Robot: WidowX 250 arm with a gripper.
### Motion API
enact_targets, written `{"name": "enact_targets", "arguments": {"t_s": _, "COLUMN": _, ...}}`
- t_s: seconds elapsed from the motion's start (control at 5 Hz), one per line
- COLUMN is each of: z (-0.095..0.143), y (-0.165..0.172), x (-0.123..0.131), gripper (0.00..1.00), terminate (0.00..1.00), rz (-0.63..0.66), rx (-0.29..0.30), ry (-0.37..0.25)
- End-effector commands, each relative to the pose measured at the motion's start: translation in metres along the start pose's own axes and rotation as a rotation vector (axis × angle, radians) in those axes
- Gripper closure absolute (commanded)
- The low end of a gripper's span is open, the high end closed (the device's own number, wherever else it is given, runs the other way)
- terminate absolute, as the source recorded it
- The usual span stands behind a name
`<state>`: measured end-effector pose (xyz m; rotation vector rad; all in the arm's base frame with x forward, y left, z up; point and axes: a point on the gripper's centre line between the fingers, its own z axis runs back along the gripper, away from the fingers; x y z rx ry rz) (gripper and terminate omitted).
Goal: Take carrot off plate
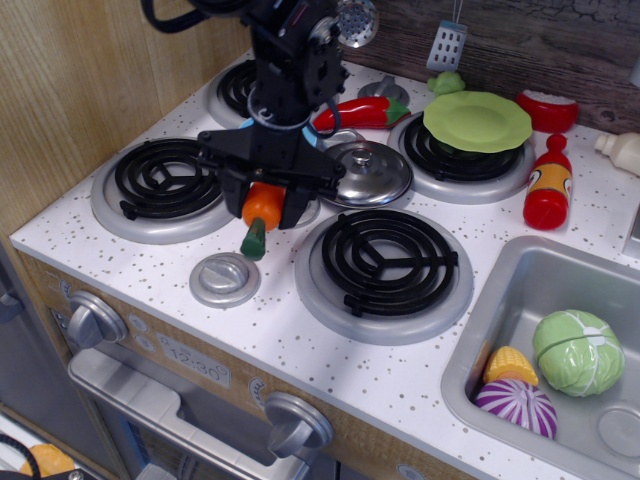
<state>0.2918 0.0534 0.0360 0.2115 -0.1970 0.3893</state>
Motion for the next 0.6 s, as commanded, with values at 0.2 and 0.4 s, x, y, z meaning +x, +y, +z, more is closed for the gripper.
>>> {"name": "enact_targets", "arguments": {"t_s": 0.2, "z": 0.0039, "y": 0.0004, "x": 0.0094, "gripper": 0.00, "terminate": 0.00, "rz": 0.008, "rx": -0.105, "ry": -0.057}}
{"name": "enact_targets", "arguments": {"t_s": 0.4, "z": 0.0039, "y": 0.0004, "x": 0.0094, "gripper": 0.00, "terminate": 1.00, "rz": 0.008, "rx": -0.105, "ry": -0.057}}
